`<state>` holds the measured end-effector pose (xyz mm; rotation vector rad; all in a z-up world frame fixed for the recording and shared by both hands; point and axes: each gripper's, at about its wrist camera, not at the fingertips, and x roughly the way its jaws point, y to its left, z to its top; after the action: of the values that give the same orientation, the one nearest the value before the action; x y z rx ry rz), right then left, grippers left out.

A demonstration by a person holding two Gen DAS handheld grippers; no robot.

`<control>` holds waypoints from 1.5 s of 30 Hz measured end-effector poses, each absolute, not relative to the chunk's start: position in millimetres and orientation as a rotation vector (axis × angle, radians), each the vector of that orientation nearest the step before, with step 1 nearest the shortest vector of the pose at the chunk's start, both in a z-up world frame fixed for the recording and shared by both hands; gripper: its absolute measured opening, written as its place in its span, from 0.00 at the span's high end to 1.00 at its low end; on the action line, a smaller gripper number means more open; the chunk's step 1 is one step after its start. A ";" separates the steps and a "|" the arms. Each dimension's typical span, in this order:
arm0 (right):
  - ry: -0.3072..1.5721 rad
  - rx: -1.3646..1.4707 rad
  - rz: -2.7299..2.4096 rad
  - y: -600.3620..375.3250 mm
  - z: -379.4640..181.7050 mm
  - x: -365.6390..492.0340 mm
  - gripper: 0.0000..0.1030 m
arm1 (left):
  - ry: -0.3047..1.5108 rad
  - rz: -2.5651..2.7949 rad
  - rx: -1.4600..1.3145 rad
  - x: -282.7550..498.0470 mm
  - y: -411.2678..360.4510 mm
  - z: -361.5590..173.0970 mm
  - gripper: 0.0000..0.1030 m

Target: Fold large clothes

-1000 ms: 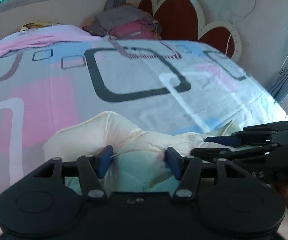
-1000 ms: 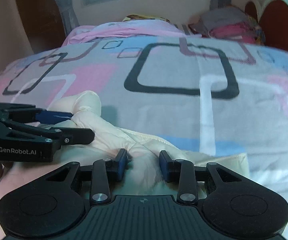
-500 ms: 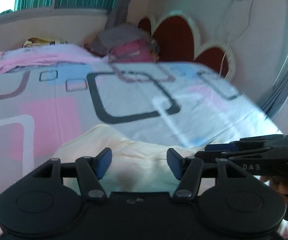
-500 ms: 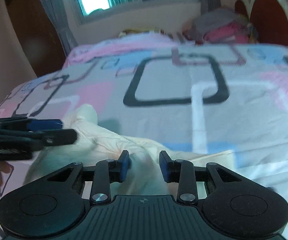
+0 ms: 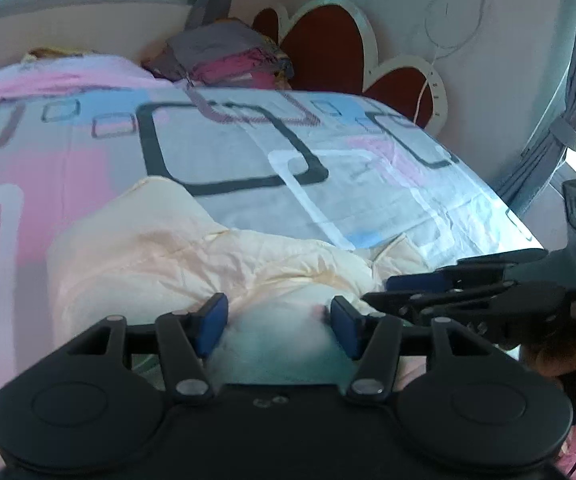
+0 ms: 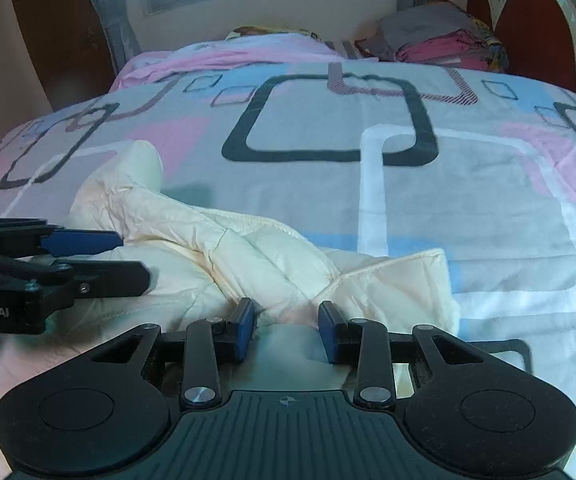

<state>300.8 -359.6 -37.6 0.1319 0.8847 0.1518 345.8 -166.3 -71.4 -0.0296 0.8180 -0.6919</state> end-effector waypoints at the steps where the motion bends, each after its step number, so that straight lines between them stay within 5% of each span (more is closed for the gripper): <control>1: 0.864 0.141 0.159 -362.4 -29.8 294.1 0.67 | 0.798 -0.688 -0.028 338.0 -162.7 -64.1 0.46; 23: 0.846 0.134 0.296 -357.2 8.8 175.3 0.67 | 0.788 -0.672 0.026 217.3 -148.1 -40.2 0.46; 43: 0.988 0.050 0.269 -357.3 -34.9 150.4 0.67 | 0.880 -0.614 0.076 173.9 -142.5 -59.9 0.45; 45: 0.997 0.079 0.275 -365.0 -32.9 146.8 0.66 | 0.892 -0.623 0.061 166.9 -132.6 -56.9 0.40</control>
<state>146.8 -365.0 -32.9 0.0794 0.9974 0.2752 166.9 -132.6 -56.9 0.0606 0.8915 -0.6229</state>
